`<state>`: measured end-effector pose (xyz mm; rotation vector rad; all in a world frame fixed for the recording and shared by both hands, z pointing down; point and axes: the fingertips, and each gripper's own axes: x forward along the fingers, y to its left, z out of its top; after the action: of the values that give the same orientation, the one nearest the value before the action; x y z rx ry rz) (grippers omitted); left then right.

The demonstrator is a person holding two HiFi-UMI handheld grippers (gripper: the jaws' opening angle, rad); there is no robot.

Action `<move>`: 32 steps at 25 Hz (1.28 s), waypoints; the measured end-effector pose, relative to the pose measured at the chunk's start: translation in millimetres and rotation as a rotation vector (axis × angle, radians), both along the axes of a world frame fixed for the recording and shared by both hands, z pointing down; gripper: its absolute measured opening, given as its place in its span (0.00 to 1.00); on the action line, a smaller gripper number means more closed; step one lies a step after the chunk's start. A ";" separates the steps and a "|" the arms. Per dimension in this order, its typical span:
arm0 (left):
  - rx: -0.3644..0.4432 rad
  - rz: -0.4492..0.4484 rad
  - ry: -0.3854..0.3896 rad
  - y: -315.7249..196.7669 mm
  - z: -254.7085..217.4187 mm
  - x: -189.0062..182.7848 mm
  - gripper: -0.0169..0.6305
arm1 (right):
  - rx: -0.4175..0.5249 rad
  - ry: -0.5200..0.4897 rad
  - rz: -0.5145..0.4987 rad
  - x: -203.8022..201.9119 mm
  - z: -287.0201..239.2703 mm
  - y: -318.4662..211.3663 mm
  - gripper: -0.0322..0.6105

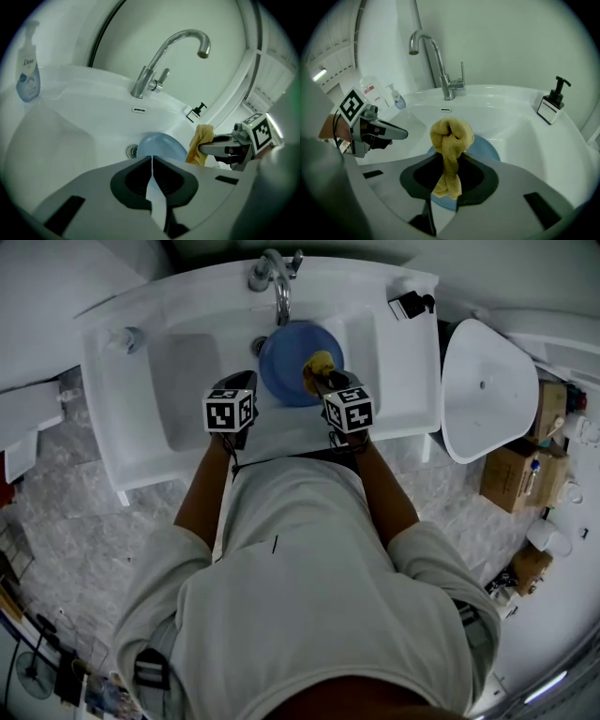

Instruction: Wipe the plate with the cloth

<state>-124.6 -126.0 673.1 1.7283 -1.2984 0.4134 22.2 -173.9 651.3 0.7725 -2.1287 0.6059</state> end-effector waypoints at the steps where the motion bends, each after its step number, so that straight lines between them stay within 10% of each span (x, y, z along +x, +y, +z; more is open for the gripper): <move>1: 0.014 0.011 -0.013 2.4 -5.5 4.8 0.07 | -0.007 -0.013 0.012 -0.5 -1.8 1.5 0.18; 13: 0.091 -0.106 -0.044 14.4 -53.7 49.0 0.06 | 0.032 -0.068 -0.042 32.0 -31.3 4.7 0.18; 32: 0.389 -0.297 -0.305 44.9 -188.2 137.5 0.06 | 0.264 -0.332 -0.186 105.9 -154.8 18.3 0.18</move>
<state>12.9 -81.1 484.9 1.7897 -1.9297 0.2685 128.1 -155.6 496.5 0.6356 -2.5890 0.3776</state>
